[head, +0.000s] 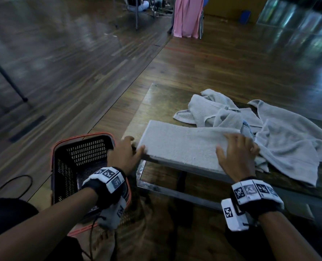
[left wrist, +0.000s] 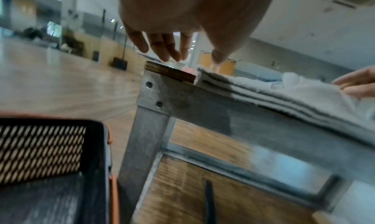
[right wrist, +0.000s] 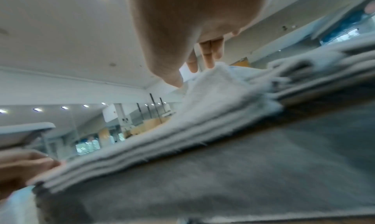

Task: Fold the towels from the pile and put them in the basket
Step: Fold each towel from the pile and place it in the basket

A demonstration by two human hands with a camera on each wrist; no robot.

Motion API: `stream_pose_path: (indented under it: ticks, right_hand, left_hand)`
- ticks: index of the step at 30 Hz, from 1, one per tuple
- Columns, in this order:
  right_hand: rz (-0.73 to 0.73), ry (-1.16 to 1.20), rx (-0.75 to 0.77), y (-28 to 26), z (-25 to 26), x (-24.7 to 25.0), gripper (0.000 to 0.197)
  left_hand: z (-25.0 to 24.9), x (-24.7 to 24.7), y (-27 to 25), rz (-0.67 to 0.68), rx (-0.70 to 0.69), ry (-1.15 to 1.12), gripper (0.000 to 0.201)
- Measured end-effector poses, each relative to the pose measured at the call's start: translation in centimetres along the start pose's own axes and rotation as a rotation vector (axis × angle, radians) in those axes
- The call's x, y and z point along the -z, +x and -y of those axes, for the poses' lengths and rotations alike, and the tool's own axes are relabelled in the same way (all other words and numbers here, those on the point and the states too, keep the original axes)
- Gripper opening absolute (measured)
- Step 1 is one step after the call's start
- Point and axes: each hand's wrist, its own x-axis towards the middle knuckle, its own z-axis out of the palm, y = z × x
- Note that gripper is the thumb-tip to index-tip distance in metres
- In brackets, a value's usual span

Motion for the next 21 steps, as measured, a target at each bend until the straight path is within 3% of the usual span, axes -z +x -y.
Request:
stream_pose_path:
  ticks: [2,4,8,11,13,16,18,21]
  right_hand:
    - [-0.031,0.047,0.097,1.4,2.8,0.2,0.042]
    - [0.026,0.073,0.200,3.0,5.9,-0.3,0.039]
    - [0.175,0.147,0.316,7.3,11.5,-2.3,0.040]
    - [0.466,0.122,0.325,10.4,14.4,-4.2,0.047]
    - [0.576,0.110,0.327,11.9,15.6,-5.4,0.051]
    - [0.613,0.154,0.343,13.6,16.7,-6.1,0.050]
    - [0.658,0.208,0.394,14.7,17.1,-5.8,0.038]
    - [0.599,0.444,0.415,16.4,17.3,-4.7,0.025]
  left_hand:
    - [0.0,0.0,-0.3,0.087,0.125,-0.329,0.049]
    - [-0.4,0.0,-0.3,0.076,0.200,-0.563,0.046]
    - [-1.3,0.1,0.5,0.016,0.297,-0.801,0.036]
    - [-1.2,-0.2,0.9,0.000,0.327,-0.779,0.033]
    - [-1.1,-0.3,1.2,0.017,0.311,-0.722,0.030]
    - [-0.9,0.2,2.0,0.116,0.233,-0.623,0.027]
    - [-0.9,0.8,2.4,0.189,0.200,-0.554,0.030]
    - [-1.1,2.1,3.6,0.158,0.185,-0.517,0.025]
